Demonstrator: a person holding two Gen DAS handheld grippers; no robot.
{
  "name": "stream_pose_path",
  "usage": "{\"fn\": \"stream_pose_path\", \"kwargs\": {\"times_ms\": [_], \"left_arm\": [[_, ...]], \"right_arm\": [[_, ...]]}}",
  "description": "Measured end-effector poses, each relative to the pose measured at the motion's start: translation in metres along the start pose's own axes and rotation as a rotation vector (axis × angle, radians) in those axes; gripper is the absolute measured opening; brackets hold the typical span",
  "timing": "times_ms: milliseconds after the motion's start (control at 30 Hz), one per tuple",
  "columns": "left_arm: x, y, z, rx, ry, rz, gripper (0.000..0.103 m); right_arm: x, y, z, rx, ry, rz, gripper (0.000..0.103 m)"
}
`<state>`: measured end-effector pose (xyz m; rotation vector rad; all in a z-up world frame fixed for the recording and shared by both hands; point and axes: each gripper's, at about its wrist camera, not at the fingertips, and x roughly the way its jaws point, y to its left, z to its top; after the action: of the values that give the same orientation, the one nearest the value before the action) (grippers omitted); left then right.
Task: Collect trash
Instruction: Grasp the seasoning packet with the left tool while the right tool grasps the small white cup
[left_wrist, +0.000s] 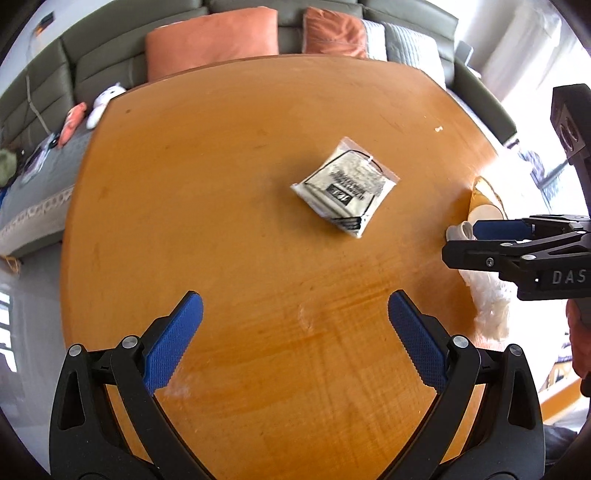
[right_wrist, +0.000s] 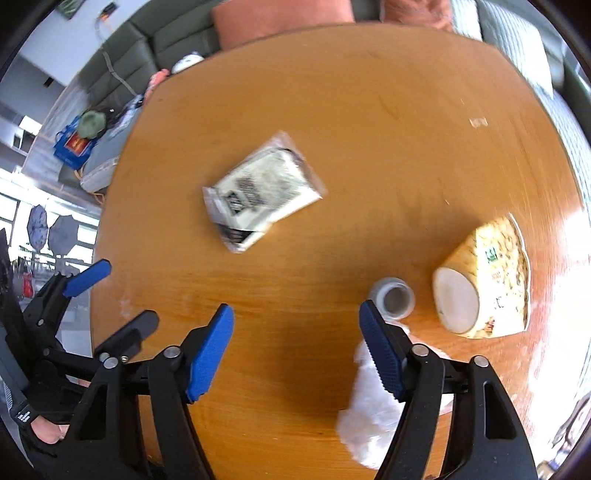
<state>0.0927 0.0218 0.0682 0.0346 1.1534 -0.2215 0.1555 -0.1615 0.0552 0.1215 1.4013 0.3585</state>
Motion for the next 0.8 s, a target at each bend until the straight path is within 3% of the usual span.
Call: {"fn": "stream_pose_path", "kwargs": {"times_ms": [200, 433, 600, 800], "left_arm": [[0.019, -0.013, 0.018, 0.035, 0.046, -0.030, 0.097], [0.036, -0.023, 0.037, 0.084, 0.078, -0.045, 0.097], [0.049, -0.029, 0.050, 0.144, 0.103, -0.055, 0.097], [0.057, -0.035, 0.067, 0.186, 0.109, -0.077, 0.097]], "right_arm": [[0.015, -0.028, 0.007, 0.067, 0.052, -0.020, 0.067], [0.013, -0.031, 0.019, 0.062, 0.039, -0.030, 0.063], [0.011, -0.042, 0.022, 0.120, 0.059, 0.046, 0.063], [-0.001, -0.044, 0.021, 0.148, 0.049, 0.049, 0.063]]}}
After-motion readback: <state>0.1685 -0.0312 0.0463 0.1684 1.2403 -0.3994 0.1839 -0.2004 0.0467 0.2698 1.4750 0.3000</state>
